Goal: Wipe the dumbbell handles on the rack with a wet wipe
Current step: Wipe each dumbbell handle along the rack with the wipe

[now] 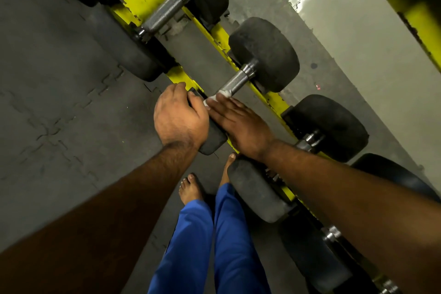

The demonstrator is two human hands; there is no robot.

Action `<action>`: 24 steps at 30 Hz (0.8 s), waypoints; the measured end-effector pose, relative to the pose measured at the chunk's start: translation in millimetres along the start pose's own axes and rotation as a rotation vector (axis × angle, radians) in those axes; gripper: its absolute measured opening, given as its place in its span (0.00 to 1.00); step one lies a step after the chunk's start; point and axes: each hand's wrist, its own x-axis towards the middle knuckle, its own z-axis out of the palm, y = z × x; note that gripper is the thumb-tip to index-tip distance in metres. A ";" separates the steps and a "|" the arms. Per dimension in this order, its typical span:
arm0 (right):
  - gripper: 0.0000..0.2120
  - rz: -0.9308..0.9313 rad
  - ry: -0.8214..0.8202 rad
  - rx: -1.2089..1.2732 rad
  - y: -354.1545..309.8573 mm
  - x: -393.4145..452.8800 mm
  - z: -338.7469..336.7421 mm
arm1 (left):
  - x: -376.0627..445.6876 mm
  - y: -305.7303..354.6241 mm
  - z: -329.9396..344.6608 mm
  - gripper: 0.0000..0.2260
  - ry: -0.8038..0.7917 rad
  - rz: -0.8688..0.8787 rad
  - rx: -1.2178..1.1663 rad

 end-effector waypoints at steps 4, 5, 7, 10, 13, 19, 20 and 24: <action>0.31 0.102 0.087 -0.178 23.4 1.1 -12.0 | -0.2 -0.5 1.5 0.18 0.018 0.022 -0.012; 0.31 0.128 0.097 -0.147 18.9 2.0 -11.1 | -0.3 -0.7 1.2 0.18 0.024 0.026 -0.007; 0.31 0.047 0.036 -0.083 4.2 3.2 -2.5 | -0.2 -0.2 0.5 0.18 0.032 0.025 -0.001; 0.29 -0.079 -0.012 -0.141 12.8 -0.3 -6.4 | 0.1 1.0 0.2 0.18 0.024 0.026 -0.001; 0.28 0.078 0.105 -0.239 38.2 -0.2 -19.1 | -0.4 0.6 -0.1 0.19 0.020 0.035 -0.003; 0.24 0.210 0.204 -0.031 2.2 7.4 -5.3 | -0.1 0.4 0.2 0.21 0.014 0.028 -0.003; 0.23 0.156 0.195 -0.009 4.1 7.6 -6.8 | 0.0 0.1 0.3 0.21 0.012 0.027 -0.004; 0.19 0.152 0.352 0.004 35.4 16.2 -20.6 | -0.4 -0.4 0.2 0.21 0.009 0.024 -0.006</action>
